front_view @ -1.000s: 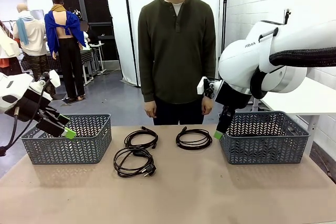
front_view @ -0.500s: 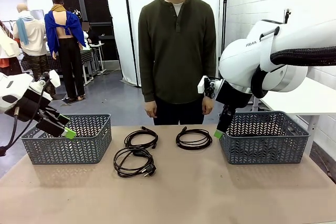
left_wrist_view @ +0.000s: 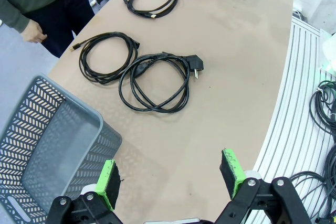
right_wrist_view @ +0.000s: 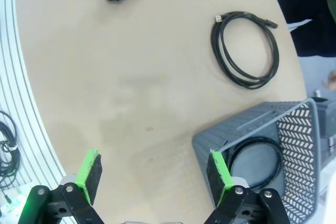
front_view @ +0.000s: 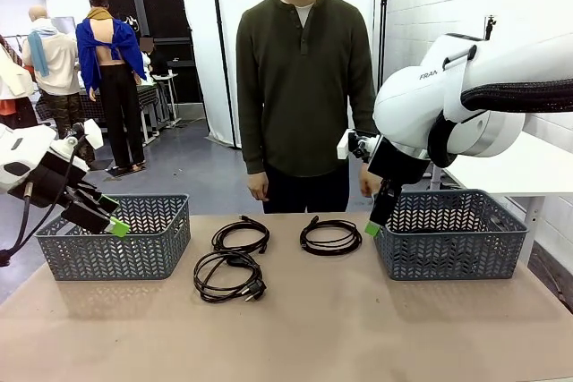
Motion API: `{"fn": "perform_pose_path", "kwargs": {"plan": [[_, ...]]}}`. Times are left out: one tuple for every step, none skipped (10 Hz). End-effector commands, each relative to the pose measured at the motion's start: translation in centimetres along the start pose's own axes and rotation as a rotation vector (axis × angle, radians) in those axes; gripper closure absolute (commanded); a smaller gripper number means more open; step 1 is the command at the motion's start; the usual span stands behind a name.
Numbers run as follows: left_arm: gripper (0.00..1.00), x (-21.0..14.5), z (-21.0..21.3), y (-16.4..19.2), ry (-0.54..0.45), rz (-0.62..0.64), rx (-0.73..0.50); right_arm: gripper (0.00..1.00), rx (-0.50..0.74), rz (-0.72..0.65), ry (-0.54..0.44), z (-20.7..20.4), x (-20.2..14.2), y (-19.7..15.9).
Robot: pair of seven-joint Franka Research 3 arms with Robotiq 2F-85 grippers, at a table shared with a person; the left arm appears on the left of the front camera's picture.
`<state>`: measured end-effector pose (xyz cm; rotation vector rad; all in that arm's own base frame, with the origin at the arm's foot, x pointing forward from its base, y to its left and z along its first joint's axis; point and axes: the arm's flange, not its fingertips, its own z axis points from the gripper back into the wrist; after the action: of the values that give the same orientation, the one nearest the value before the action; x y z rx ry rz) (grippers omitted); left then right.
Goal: Organize the cables according to human instructions.
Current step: Pick up a bundle of cables and place it in the basket indicated by the human.
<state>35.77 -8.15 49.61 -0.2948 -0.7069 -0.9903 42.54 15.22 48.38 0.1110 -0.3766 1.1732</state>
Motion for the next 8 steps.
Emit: {"fn": "perform_pose_path", "kwargs": {"plan": [[0.0,-0.2,-0.03,0.32,-0.008,-0.009,-0.013,0.0,-0.003,-0.007,0.004,-0.07,0.0,-0.02],[0.0,-0.2,-0.03,0.32,-0.008,-0.009,-0.013,0.0,-0.003,-0.007,0.004,-0.07,0.0,-0.02],[0.0,-0.2,-0.03,0.32,-0.008,-0.009,-0.013,0.0,-0.003,-0.007,0.004,-0.07,0.0,-0.02],[0.0,-0.2,-0.03,0.32,-0.008,-0.009,-0.013,0.0,-0.003,-0.007,0.004,-0.07,0.0,-0.02],[0.0,-0.2,-0.03,0.32,-0.008,-0.009,-0.013,0.0,-0.003,-0.007,0.004,-0.07,0.0,-0.02],[0.0,-0.2,-0.03,0.32,-0.008,-0.009,-0.013,0.0,-0.003,-0.007,0.004,-0.07,0.0,-0.02],[0.0,-0.2,-0.03,0.32,-0.008,-0.009,-0.013,0.0,-0.003,-0.007,0.004,-0.07,0.0,-0.02],[0.0,-0.2,-0.03,0.32,-0.008,-0.009,-0.013,0.0,-0.003,-0.007,0.004,-0.07,0.0,-0.02]]}}
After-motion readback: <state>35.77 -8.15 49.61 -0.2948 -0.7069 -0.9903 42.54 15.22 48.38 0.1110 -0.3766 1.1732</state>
